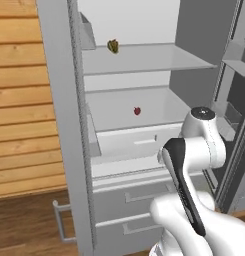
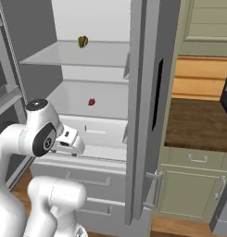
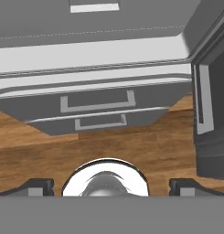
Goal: Take the strawberry from the fridge and place it on top of the pancake, located on the dining counter.
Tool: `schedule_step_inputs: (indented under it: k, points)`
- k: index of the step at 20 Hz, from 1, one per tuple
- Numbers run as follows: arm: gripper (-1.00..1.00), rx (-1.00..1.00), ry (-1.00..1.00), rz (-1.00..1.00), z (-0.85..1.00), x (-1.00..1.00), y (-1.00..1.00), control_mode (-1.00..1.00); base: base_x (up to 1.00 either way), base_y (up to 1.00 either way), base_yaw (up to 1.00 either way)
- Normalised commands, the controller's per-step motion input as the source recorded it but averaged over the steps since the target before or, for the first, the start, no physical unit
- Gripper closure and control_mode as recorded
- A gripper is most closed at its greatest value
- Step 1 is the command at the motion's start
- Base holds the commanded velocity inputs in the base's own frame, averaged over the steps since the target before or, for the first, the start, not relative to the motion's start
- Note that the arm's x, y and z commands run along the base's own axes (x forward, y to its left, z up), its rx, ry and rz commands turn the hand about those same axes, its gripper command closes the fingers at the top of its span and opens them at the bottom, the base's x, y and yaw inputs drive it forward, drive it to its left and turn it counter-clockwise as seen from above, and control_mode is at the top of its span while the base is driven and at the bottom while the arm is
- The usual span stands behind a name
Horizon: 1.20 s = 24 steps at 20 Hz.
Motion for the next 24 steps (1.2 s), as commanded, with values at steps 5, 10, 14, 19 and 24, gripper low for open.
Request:
schedule_step_inputs:
  k: [5,10,14,19,24]
  points:
    - [-1.00,0.00,0.00,0.00,0.00,0.00,0.00,1.00,0.49,0.24,0.00]
    - [-1.00,0.00,0.00,0.00,0.00,0.00,0.00,1.00,0.36,0.23,0.00]
    - [-1.00,0.00,0.00,0.00,0.00,0.00,0.00,1.00,0.37,0.24,0.02]
    - [-1.00,0.00,0.00,0.00,0.00,0.00,0.00,1.00,0.38,0.24,0.05]
    - [-1.00,0.00,0.00,0.00,0.00,0.00,0.00,1.00,0.47,0.11,0.04]
